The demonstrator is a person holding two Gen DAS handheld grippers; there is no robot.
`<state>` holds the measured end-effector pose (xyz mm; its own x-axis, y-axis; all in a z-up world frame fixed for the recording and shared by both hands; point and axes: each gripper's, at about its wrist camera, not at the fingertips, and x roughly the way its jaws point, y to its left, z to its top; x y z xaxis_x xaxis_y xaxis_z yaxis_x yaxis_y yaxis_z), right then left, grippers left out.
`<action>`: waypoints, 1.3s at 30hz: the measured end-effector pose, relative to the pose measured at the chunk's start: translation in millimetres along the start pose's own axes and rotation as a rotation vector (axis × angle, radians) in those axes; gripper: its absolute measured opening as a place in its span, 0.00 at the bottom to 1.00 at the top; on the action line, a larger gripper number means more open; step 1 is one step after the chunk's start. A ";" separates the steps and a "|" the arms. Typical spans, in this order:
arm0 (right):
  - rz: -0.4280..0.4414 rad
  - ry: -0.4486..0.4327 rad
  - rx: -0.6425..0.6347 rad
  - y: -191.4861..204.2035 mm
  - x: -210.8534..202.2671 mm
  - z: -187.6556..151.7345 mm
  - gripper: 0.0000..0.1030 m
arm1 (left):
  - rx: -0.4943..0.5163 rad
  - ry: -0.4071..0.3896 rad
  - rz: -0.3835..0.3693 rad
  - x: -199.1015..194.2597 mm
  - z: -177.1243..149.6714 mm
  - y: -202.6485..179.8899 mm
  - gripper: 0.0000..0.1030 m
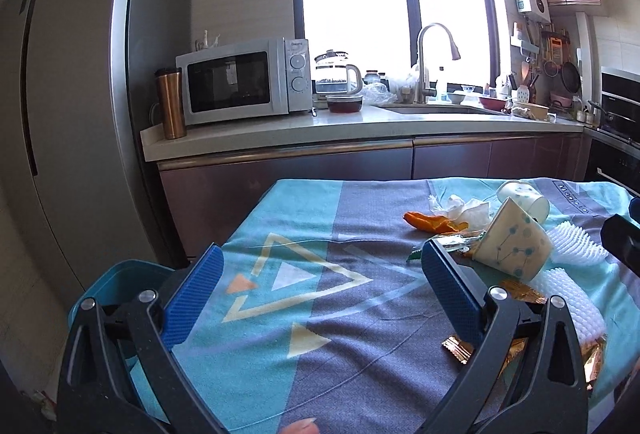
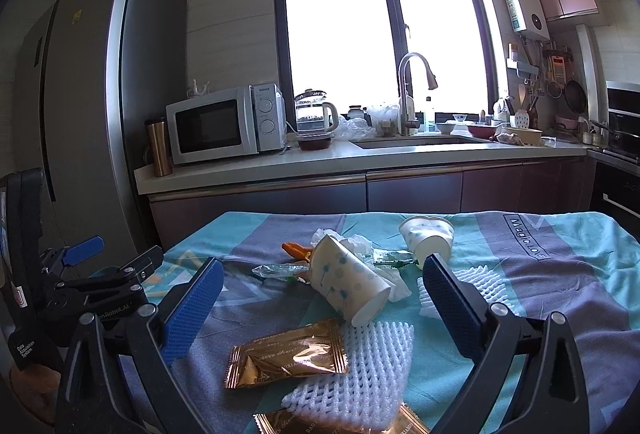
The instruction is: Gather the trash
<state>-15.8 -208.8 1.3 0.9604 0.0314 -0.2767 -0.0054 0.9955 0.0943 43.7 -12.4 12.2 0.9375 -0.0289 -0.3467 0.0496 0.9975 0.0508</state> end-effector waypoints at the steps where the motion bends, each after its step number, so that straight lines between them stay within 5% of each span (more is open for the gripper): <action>1: 0.001 -0.002 -0.003 0.9 -1.0 -0.3 0.94 | -0.003 -0.014 0.009 -2.8 -0.2 1.1 0.95; 24: -0.007 -0.019 -0.012 3.8 -9.8 1.6 0.94 | -0.044 -0.074 -0.002 -21.7 -3.3 13.9 0.95; 39: 0.005 -0.007 -0.010 3.9 -8.1 0.6 0.94 | -0.048 -0.045 -0.020 -19.6 -5.0 12.0 0.95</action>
<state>-23.5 -205.3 4.5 0.9624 0.0360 -0.2693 -0.0131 0.9962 0.0864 24.2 0.4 14.9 0.9511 -0.0509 -0.3047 0.0531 0.9986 -0.0010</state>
